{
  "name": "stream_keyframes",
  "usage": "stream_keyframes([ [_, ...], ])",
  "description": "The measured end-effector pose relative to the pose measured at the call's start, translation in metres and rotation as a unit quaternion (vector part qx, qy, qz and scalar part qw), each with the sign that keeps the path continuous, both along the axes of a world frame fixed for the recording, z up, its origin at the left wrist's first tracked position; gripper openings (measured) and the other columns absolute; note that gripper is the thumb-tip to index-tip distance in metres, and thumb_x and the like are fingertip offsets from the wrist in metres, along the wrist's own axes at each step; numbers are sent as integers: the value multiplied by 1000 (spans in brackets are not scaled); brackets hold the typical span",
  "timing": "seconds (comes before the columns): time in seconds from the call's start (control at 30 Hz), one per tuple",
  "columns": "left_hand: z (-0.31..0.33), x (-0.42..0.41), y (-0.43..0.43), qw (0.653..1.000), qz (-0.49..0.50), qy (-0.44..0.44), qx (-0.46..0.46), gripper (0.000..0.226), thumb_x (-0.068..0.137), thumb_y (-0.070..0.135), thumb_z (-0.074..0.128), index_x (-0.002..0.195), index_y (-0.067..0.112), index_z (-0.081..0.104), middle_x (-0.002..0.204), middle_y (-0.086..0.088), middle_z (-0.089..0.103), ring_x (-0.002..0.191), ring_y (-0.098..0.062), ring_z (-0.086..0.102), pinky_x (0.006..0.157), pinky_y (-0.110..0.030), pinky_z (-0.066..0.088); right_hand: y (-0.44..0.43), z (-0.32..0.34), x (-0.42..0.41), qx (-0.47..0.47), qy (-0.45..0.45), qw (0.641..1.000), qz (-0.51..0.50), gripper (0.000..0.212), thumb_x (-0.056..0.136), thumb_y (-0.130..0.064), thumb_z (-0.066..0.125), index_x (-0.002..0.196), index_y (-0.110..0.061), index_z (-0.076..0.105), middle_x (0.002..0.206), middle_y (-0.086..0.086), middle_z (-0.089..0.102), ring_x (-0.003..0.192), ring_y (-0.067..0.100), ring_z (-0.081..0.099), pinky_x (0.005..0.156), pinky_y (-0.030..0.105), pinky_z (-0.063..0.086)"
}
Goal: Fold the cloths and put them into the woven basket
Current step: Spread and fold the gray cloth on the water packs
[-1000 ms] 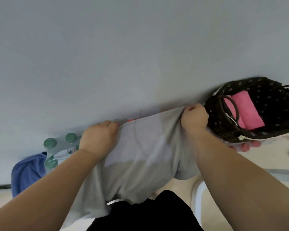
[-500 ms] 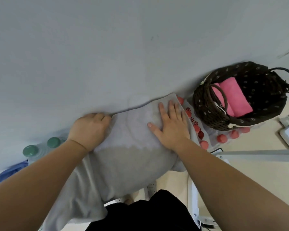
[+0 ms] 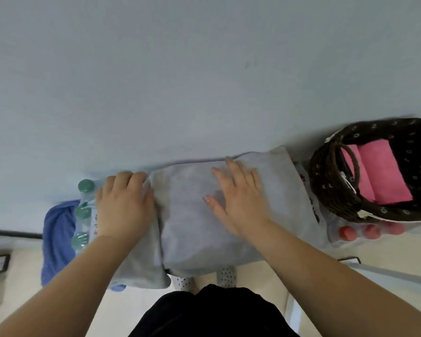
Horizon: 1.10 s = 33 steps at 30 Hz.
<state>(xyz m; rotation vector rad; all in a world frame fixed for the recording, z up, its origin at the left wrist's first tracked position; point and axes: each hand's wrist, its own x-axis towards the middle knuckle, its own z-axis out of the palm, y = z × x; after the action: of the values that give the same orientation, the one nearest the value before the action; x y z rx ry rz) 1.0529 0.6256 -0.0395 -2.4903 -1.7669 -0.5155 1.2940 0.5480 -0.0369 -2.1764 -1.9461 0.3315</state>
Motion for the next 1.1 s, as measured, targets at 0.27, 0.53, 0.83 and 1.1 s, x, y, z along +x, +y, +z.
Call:
stream_keyframes([
  [0.27,-8,-37,-94,952,249,39,-174,46,84,41,54,116,9,61,114,-15,60,103,-42,54,81,-52,46,-5,-20,-57,-89,-51,980,171,76,91,-75,21,156,-42,-1,165,4,-18,150,36,-19,114,64,-14],
  [0.53,-3,-49,-90,938,282,10,-203,22,94,34,51,85,14,55,89,-4,56,88,-29,52,66,-37,37,-5,-28,-46,-114,-85,972,186,79,88,-79,7,154,-41,-13,163,6,-24,148,37,-25,113,65,-14],
  [0.83,51,-92,-25,939,164,-109,-282,16,78,11,63,77,23,52,70,1,58,62,-13,50,53,-28,37,-1,-28,-44,-119,-65,976,173,73,90,-76,5,153,-46,-14,163,-4,-25,148,28,-27,116,59,-16],
  [1.1,62,-124,46,882,37,-19,-469,16,70,23,81,81,20,70,75,1,65,71,-19,60,59,-27,44,1,-28,-42,-128,-100,973,162,76,87,-78,1,155,-44,-6,165,-12,-16,151,21,-18,121,55,-6],
])
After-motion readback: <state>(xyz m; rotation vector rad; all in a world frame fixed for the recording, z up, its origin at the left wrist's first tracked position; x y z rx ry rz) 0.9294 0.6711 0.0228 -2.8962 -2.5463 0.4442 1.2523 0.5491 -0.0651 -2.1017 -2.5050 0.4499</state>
